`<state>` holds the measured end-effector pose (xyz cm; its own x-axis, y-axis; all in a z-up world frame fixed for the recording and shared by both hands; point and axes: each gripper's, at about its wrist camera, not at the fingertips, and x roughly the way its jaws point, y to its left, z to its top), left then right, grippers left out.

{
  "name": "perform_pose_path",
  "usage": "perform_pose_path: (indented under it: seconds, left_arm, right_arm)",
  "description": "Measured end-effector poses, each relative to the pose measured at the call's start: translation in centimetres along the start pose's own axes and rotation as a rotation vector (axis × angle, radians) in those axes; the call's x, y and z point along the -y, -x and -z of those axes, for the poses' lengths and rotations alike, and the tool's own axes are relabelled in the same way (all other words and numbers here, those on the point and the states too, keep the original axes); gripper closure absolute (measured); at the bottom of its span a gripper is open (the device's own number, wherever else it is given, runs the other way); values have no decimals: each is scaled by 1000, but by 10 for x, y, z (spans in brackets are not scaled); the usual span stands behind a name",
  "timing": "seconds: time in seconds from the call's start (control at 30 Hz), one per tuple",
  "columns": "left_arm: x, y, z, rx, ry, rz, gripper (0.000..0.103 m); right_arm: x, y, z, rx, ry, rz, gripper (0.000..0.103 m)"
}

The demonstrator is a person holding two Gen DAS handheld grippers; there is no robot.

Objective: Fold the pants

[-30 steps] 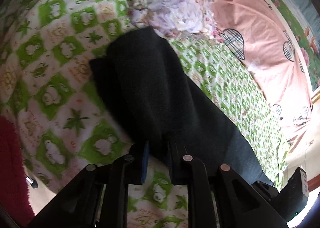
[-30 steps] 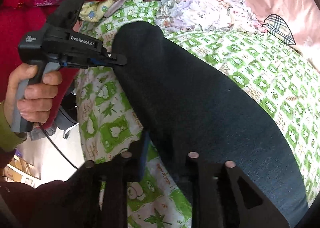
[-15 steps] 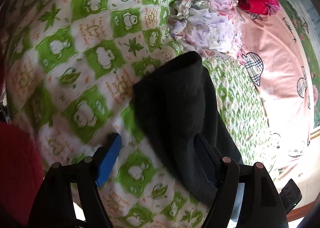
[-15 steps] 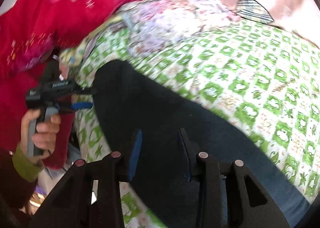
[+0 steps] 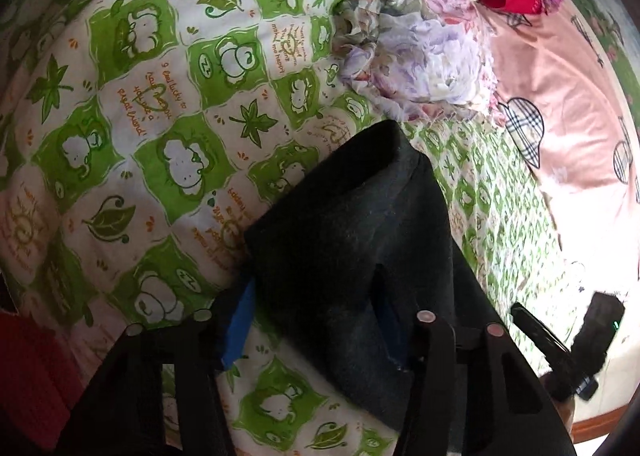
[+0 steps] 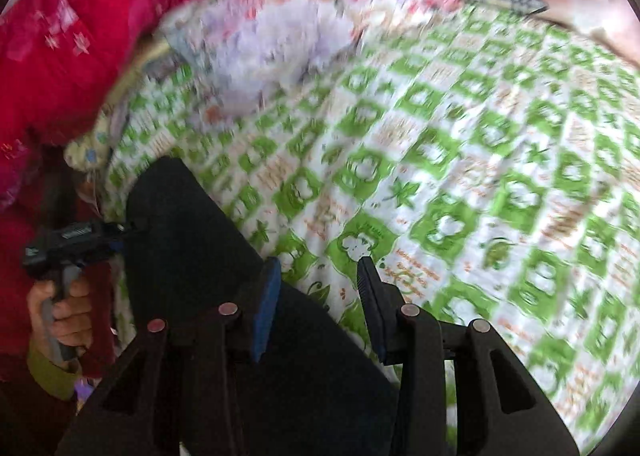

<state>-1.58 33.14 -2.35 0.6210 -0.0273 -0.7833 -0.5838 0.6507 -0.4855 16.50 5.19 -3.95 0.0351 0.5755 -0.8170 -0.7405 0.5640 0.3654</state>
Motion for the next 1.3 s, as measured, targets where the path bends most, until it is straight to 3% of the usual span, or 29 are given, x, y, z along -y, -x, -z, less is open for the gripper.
perform_pose_path:
  seconds: [0.1,0.2,0.4,0.47,0.57,0.63,0.8,0.87,1.03,1.13,1.3]
  left_arm:
    - [-6,1,2,2,-12,24,52]
    - [-8,0,4,9,-22,34,52]
    - [4,-5,6,16,-68,-13,55]
    - [5,-6,5,15,-69,-9,61]
    - [8,-3,5,16,-90,10,77]
    - [13,7,7,38,-108,35,84]
    - [23,55,13,156,-127,139,85]
    - [26,64,13,181,-146,158,85]
    - [33,52,13,182,-232,59,85]
    - [33,32,14,175,-311,-55,85]
    - [28,1,21,144,-389,-175,80]
  right_arm:
    - [-13,-16,12,-84,74,-26,62]
    - [-24,-17,18,-74,147,9,62]
    - [-17,-30,8,-109,127,-49,64]
    - [-19,-26,9,-125,134,-73,83]
    - [-25,-14,15,-103,161,-61,90]
    - [-37,0,15,-43,203,1,92]
    - [-84,47,14,204,437,352,95]
    - [-89,45,14,232,477,414,95]
    - [-77,21,13,190,450,426,95]
    - [-75,6,13,171,443,453,95]
    - [-64,-22,16,102,379,464,93]
